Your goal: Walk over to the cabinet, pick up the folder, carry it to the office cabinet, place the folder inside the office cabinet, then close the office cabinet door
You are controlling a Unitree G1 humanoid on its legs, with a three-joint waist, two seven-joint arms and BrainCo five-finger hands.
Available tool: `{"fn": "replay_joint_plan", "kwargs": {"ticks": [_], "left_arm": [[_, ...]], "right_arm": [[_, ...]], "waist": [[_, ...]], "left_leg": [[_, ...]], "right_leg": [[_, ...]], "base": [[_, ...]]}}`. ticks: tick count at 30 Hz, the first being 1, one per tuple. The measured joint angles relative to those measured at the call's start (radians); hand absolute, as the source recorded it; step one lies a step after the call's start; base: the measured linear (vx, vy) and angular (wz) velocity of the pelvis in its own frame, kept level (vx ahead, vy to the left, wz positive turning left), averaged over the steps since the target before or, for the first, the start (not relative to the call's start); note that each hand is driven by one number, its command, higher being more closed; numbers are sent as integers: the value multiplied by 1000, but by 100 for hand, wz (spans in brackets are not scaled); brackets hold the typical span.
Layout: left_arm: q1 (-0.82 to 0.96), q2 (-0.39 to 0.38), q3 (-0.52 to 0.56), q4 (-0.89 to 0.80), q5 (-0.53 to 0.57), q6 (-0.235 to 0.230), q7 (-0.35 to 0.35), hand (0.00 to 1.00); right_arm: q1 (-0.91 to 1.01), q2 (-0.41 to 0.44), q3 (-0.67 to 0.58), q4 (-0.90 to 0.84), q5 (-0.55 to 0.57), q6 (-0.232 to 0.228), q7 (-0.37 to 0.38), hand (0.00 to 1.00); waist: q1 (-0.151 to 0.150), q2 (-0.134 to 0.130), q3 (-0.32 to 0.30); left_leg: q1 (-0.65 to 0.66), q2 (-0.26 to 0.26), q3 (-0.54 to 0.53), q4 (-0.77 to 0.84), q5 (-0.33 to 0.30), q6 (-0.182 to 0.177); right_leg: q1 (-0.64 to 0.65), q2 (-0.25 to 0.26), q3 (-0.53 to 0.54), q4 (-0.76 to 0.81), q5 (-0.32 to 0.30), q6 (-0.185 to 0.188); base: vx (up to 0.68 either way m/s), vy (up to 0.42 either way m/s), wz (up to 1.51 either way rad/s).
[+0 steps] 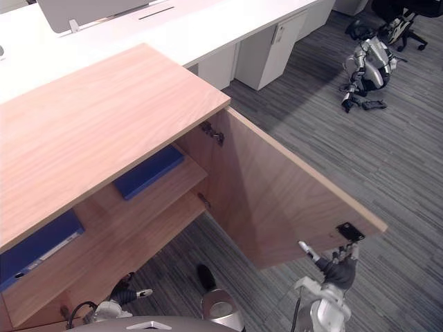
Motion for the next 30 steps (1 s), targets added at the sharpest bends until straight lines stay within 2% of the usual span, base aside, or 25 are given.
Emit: {"fn": "replay_joint_plan", "kwargs": {"ticks": [4,6,7,9,11,12,14,15,16,18,19,21,22,23,24,26,27,28,29,30], "left_arm": [[-30,1,-20,-1,9,7,1,0],[-52,3,-39,0,9,7,1,0],[-58,4,-41,0,10,7,0,0],[-81,6,-55,4,11,8,-1,0],[-102,11,-78,9,12,8,-1,0],[-113,22,-79,14,15,11,-2,0],[-124,31,-79,27,20,15,-2,0],[-130,31,-79,32,20,15,-2,0],[-139,35,-78,33,20,16,-2,0],[-140,40,-78,35,21,17,-2,0],[-138,54,-78,43,21,19,-2,0],[-133,60,-77,44,21,28,-2,0],[-137,62,-75,44,22,30,-2,0],[-138,65,-74,44,22,30,-1,0],[-134,71,-66,43,26,30,-1,0],[-123,80,-40,42,30,35,-2,0],[-119,79,-33,42,30,37,-2,0],[-117,72,-32,44,30,36,-2,0],[-117,83,-27,43,31,37,-2,0],[-110,83,-12,43,37,38,-2,0]], "right_arm": [[128,-7,155,-111,1,-5,9,0],[207,-16,258,-170,2,1,34,0],[224,-27,283,-183,2,8,46,0],[262,-102,402,-209,22,36,110,0],[292,-148,482,-243,48,50,152,0],[298,-172,536,-260,53,76,181,0],[305,-213,619,-264,54,101,222,0],[309,-214,615,-263,64,104,217,0],[299,-241,600,-263,78,115,217,0],[299,-252,607,-262,82,129,217,0],[299,-259,607,-261,83,150,216,0],[297,-272,607,-261,88,163,214,0],[295,-278,606,-257,89,170,209,0],[295,-279,607,-253,88,172,208,0],[295,-290,616,-247,84,172,208,0],[248,-335,700,-246,74,182,222,0],[179,-333,743,-227,57,189,243,0],[126,-321,753,-201,44,188,250,0],[27,-282,765,-148,17,184,274,0],[-60,-238,757,-95,-6,179,285,0]], "waist": [[-1,-9,1],[-1,-26,1],[-1,-32,2],[3,-55,1],[12,-59,2],[17,-81,0],[24,-104,-7],[27,-107,-8],[44,-115,-8],[57,-124,-8],[66,-147,-8],[73,-160,-13],[86,-144,-4],[93,-150,-5],[95,-165,-9],[133,-186,-24],[157,-159,-18],[172,-142,-13],[169,-165,-25],[197,-165,-31]], "left_leg": [[-5,3,31,14,-7,-7],[-7,8,45,31,-15,-15],[-9,11,50,36,-18,-16],[-12,12,50,35,-22,-12],[-20,16,37,26,-19,-15],[-18,13,31,30,-18,-16],[-16,11,-9,33,-9,-17],[-19,11,-21,31,-3,-16],[-23,12,-37,17,11,-15],[-23,14,-65,-3,29,-14],[-27,12,-98,-3,41,-16],[-38,13,-128,-5,55,-15],[-57,25,-165,-22,69,-11],[-65,28,-175,-21,75,-13],[-75,22,-200,-21,88,-22],[-97,26,-262,-33,123,-27],[-108,40,-293,-77,155,-19],[-112,55,-305,-103,177,-24],[-116,29,-336,-143,224,-36],[-121,19,-356,-154,249,-32]], "right_leg": [[-10,6,34,6,20,-8],[-12,8,37,6,28,-19],[-12,8,37,7,28,-18],[-15,8,34,9,18,-21],[-32,18,24,30,-16,-29],[-45,15,10,62,-13,-28],[-40,19,-2,85,-15,-23],[-37,19,-2,82,-17,-20],[-37,16,-20,78,-45,1],[-25,18,-35,72,-58,-6],[-14,11,-58,69,-57,-8],[-8,8,-78,60,-61,-6],[-19,20,-91,85,-82,-14],[-34,26,-91,129,-79,-33],[-31,18,-92,181,-103,-26],[-17,9,-165,135,-116,-16],[-7,22,-191,99,-156,37],[-12,36,-195,112,-150,2],[11,8,-181,135,-165,-22],[12,-11,-217,107,-129,-19]], "base": [[-68,-67,-23],[-91,-79,-25],[-108,-85,-23],[-105,-76,-22],[-76,-70,-15],[-55,-68,-6],[-18,-59,23],[-20,-68,36],[-26,-71,33],[-24,-56,45],[-22,-59,56],[-37,-67,57],[-33,-84,60],[10,-72,76],[77,-43,66],[13,-66,69],[-74,-84,55],[-33,-28,92],[22,-2,103],[19,9,120]]}}
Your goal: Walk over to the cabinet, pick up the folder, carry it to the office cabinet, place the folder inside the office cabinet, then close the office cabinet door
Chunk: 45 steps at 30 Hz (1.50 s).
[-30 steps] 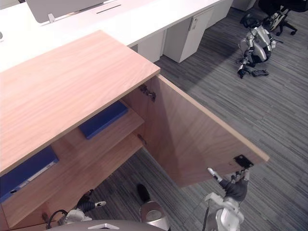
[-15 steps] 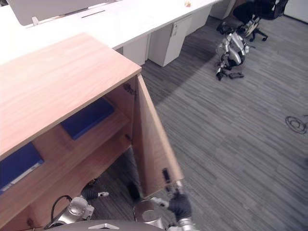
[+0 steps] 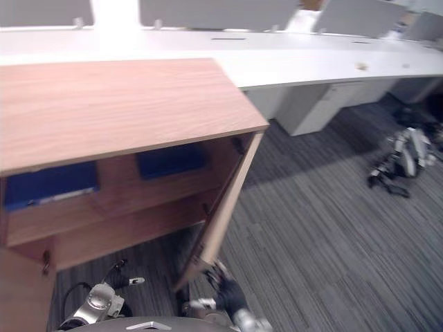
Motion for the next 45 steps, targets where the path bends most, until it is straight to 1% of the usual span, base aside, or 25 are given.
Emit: {"fn": "replay_joint_plan", "kwargs": {"ticks": [1,2,3,4,6,7,10,11,13,14,16,19,20,21,22,24,26,27,29,31,33,36,38,42,45], "left_arm": [[14,-5,17,-1,3,0,2,0],[20,-9,27,-6,-8,-3,2,0],[22,-9,39,-8,-8,-3,3,0],[25,-6,46,-8,-8,-3,3,0],[27,-2,53,-9,-9,-3,5,0],[35,0,52,-9,-8,-3,5,0],[37,0,52,-10,-8,-5,4,0],[37,0,52,-11,-8,-8,3,0],[38,-1,52,-12,-8,-13,3,0],[40,0,52,-12,-8,-14,3,0],[43,1,52,-14,-8,-21,3,0],[47,1,51,-23,-8,-22,3,0],[52,3,51,-36,-8,-23,3,0],[55,3,51,-46,-9,-24,3,0],[55,3,51,-47,-9,-25,3,0],[55,3,50,-52,-9,-27,3,0],[52,1,50,-56,-10,-34,4,0],[53,-1,50,-66,-11,-34,4,0],[56,-1,50,-82,-12,-34,6,0],[56,-1,50,-89,-30,-34,11,0],[55,-2,50,-90,-32,-35,20,0],[57,-2,51,-90,-48,-35,24,0],[60,-2,51,-90,-54,-35,24,0],[65,-6,68,-91,-71,-34,27,0],[73,-7,88,-90,-80,-33,27,0]], "right_arm": [[-80,22,-25,31,-27,-25,-2,0],[-112,36,-41,41,-36,-36,-2,0],[-159,62,-69,43,-47,-55,-4,0],[-187,80,-86,44,-65,-68,-5,0],[-229,108,-105,65,-80,-96,-7,0],[-252,123,-109,85,-96,-100,-10,0],[-265,139,-115,137,-115,-103,-19,0],[-277,150,-130,166,-123,-102,-22,0],[-300,161,-170,206,-134,-118,-42,0],[-333,160,-192,249,-134,-126,-48,0],[-404,159,-225,336,-138,-133,-53,0],[-491,155,-257,445,-151,-133,-74,0],[-528,155,-261,514,-151,-130,-85,0],[-563,156,-270,548,-150,-139,-93,0],[-581,154,-275,567,-150,-139,-93,0],[-679,142,-292,707,-154,-124,-103,0],[-737,135,-303,773,-167,-107,-129,0],[-767,134,-313,796,-173,-99,-135,0],[-796,126,-312,828,-174,-96,-139,0],[-799,128,-312,851,-182,-95,-143,0],[-803,129,-324,868,-187,-78,-172,0],[-805,140,-346,869,-188,-76,-177,0],[-799,148,-354,863,-190,-76,-180,0],[-688,176,-373,785,-191,-80,-179,0],[-578,213,-385,746,-203,-83,-176,0]], "waist": [[26,16,0],[31,25,0],[35,40,-1],[38,49,-1],[40,53,3],[42,56,5],[46,54,4],[45,55,4],[42,53,3],[37,54,4],[39,54,4],[43,53,7],[50,52,7],[55,53,8],[56,53,9],[64,54,11],[74,58,19],[80,65,27],[83,72,40],[83,73,56],[83,74,61],[86,75,61],[79,76,62],[80,76,64],[64,75,73]], "left_leg": [[-21,1,-30,1,13,3],[-31,-2,-42,-3,20,2],[-41,-10,-64,-20,38,4],[-39,-16,-79,-43,53,4],[-43,-22,-99,-51,59,8],[-42,-28,-116,-52,63,11],[-59,-48,-143,-53,63,12],[-61,-55,-149,-53,63,14],[-68,-68,-161,-53,63,20],[-68,-75,-167,-53,63,23],[-64,-85,-170,-53,61,26],[-56,-94,-169,-53,56,34],[-57,-96,-168,-53,54,37],[-57,-97,-168,-53,53,39],[-57,-98,-168,-53,52,41],[-56,-101,-167,-53,50,43],[-55,-105,-168,-53,52,46],[-55,-105,-167,-53,52,47],[-53,-106,-166,-53,58,57],[-47,-106,-163,-52,58,59],[-45,-106,-157,-52,56,62],[-37,-106,-140,-53,53,66],[-32,-107,-131,-53,50,67],[-15,-106,-107,-53,39,65],[9,-106,-90,-53,29,65]], "right_leg": [[0,-1,-22,-7,0,0],[-1,-5,-35,-11,0,1],[-3,-12,-57,-13,1,3],[-3,-15,-66,-13,1,4],[5,-25,-85,-13,-2,9],[16,-29,-87,-16,-8,18],[21,-45,-93,-23,-14,27],[21,-50,-94,-29,-16,29],[23,-61,-99,-32,-18,33],[29,-67,-108,-32,-19,35],[38,-77,-113,-34,-17,39],[49,-81,-112,-36,-13,46],[50,-82,-112,-36,-13,46],[49,-83,-113,-36,-13,46],[49,-84,-113,-37,-12,47],[49,-87,-113,-36,-3,54],[50,-92,-112,-36,17,55],[50,-92,-112,-36,23,61],[52,-91,-111,-36,28,60],[56,-91,-110,-37,29,60],[56,-91,-105,-37,29,60],[56,-90,-85,-37,30,61],[55,-90,-78,-36,31,62],[59,-88,-54,-34,27,64],[68,-89,-39,-18,7,61]], "base": [[-3,-5,79],[-62,13,80],[-64,29,71],[-52,34,64],[-33,51,39],[-18,64,32],[15,88,31],[29,61,23],[50,73,23],[59,80,23],[62,63,15],[49,25,5],[52,16,0],[57,13,0],[78,9,4],[89,10,6],[80,16,6],[78,15,2],[77,6,-1],[61,5,-4],[33,9,-7],[4,17,-16],[-26,20,-13],[-24,15,-17],[-14,11,-17]]}}
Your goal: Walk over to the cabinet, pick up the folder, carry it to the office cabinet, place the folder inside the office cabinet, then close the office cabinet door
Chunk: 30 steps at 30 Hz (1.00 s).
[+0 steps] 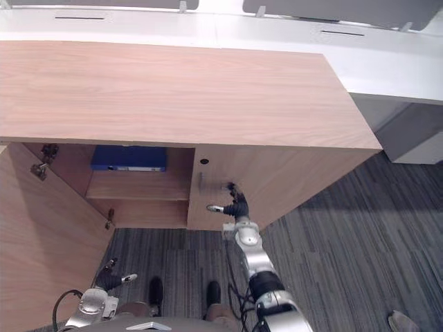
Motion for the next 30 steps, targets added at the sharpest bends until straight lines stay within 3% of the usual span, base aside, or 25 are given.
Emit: {"fn": "replay_joint_plan", "kwargs": {"ticks": [4,13,18,21,22,23,24,25,26,27,30], "left_arm": [[5,0,3,0,-20,2,-4,0],[17,-32,44,15,-82,2,-2,0],[10,-57,51,19,-130,1,6,0],[22,-69,52,19,-161,3,20,0],[30,-79,80,17,-174,3,22,0],[31,-79,90,17,-181,3,23,0],[38,-82,106,20,-188,4,24,0],[39,-88,117,19,-189,3,24,0],[50,-100,125,19,-189,4,25,0],[62,-100,130,23,-191,5,26,0],[62,-94,146,22,-193,9,38,0]], "right_arm": [[134,32,-9,4,-45,0,8,0],[189,65,-114,325,-67,31,17,0],[190,62,-166,358,-67,34,10,0],[167,51,-203,386,-67,45,0,0],[162,42,-205,384,-69,55,-3,0],[160,44,-212,383,-77,55,-4,0],[163,53,-235,385,-88,54,-7,0],[164,49,-243,384,-92,55,-11,0],[174,32,-256,381,-97,54,-25,0],[180,23,-273,386,-97,61,-30,0],[178,39,-284,385,-98,68,-38,0]], "waist": [[-22,-2,10],[-18,4,-13],[-34,29,-19],[-27,55,-15],[-22,73,-23],[-25,74,-32],[-34,48,-35],[-33,55,-37],[-41,96,-48],[-50,107,-56],[-52,99,-63]], "left_leg": [[4,-4,2,1,-15,9],[30,-14,-82,7,-12,12],[-8,-24,-190,46,-8,8],[-45,-24,-208,48,11,-13],[-58,-16,-187,32,-41,-38],[-56,-16,-160,16,-75,-43],[-52,-19,-55,69,-109,-14],[-60,-11,7,143,-119,-3],[-48,27,82,204,-128,0],[-27,20,63,160,-115,9],[36,3,5,6,-28,4]], "right_leg": [[-37,-4,29,99,-66,9],[31,-9,-33,76,-82,4],[65,-13,-124,79,-99,-17],[39,-20,-180,126,-133,-15],[31,-24,-212,146,-143,-21],[32,-31,-219,130,-148,-29],[36,-72,-239,113,-146,-33],[40,-79,-247,121,-148,-31],[55,-62,-271,138,-163,-22],[61,-59,-292,155,-176,-18],[94,-50,-335,106,-144,-6]], "base": [[4,4,-4],[125,-13,26],[32,-28,63],[-103,-37,70],[-144,-39,46],[-120,-9,58],[-32,30,44],[35,35,54],[68,3,56],[65,-19,55],[45,-11,46]]}}
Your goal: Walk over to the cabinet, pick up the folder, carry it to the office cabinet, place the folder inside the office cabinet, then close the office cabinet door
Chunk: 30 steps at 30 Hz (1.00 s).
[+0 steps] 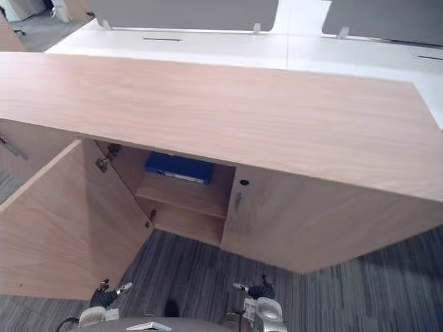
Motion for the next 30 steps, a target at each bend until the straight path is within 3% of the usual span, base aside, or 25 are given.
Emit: {"fn": "replay_joint_plan", "kwargs": {"ticks": [6,13,21,26,30], "left_arm": [[-1,23,51,19,-14,9,4,0],[20,49,259,5,-110,12,48,0],[69,104,496,-280,-243,-34,108,0],[52,222,524,-397,-247,-60,111,0],[12,319,481,-410,-206,-75,111,0]], "right_arm": [[-38,21,-14,13,-8,5,-2,0],[-85,19,-15,12,-8,5,-10,0],[-49,-2,-34,-50,-9,5,-33,0],[-43,-20,-30,-61,-38,5,-32,0],[-48,-19,-12,-62,-46,5,-31,0]], "waist": [[15,-56,15],[24,-32,26],[39,-31,33],[55,-39,30],[67,-49,29]], "left_leg": [[28,-5,-62,-6,15,-8],[41,3,-102,-8,35,-11],[36,-4,-142,-8,26,-12],[27,-26,-164,-7,22,-4],[25,-29,-169,-1,23,-2]], "right_leg": [[74,11,-29,-23,1,-13],[99,23,-39,-22,-10,-28],[130,31,-34,-31,-50,-12],[136,24,-34,-35,-38,-11],[136,28,2,-41,-26,-30]], "base": [[-1,-13,39],[-86,-27,12],[-50,-19,24],[105,-11,15],[134,3,17]]}}
